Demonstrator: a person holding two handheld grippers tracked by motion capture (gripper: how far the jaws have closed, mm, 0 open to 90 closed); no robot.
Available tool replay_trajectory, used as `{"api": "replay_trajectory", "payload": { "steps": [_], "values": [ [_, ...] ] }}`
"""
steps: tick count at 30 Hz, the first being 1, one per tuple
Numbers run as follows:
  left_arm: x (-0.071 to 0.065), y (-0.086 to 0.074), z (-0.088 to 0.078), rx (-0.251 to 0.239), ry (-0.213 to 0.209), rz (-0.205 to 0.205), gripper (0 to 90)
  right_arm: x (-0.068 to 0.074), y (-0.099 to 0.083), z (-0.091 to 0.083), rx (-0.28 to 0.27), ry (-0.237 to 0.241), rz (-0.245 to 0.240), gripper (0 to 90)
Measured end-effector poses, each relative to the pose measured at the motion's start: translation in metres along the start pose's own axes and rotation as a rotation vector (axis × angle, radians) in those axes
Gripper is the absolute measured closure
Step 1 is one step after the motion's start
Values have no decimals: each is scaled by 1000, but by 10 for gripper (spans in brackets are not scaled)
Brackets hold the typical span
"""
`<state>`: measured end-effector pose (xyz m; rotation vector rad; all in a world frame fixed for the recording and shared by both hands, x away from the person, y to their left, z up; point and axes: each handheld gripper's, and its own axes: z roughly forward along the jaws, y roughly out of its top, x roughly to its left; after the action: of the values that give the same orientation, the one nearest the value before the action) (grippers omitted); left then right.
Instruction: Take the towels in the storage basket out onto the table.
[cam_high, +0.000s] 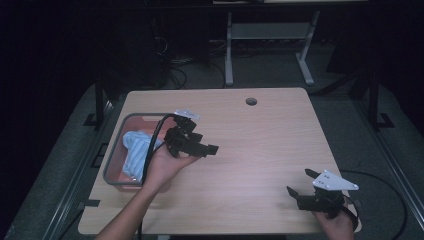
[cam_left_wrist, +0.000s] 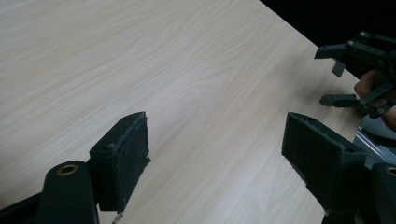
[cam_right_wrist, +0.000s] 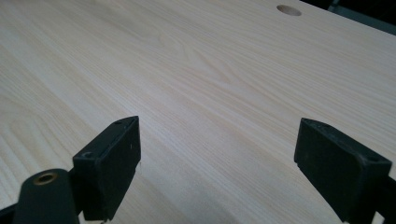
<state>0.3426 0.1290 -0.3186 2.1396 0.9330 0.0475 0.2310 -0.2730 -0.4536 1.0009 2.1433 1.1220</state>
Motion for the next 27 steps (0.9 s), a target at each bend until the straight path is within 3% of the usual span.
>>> {"api": "replay_trajectory", "payload": {
  "steps": [27],
  "values": [
    [50, -20, -48, -36, 126, -93, 225, 1, 2, 3, 2, 8, -5, 141]
  ]
}}
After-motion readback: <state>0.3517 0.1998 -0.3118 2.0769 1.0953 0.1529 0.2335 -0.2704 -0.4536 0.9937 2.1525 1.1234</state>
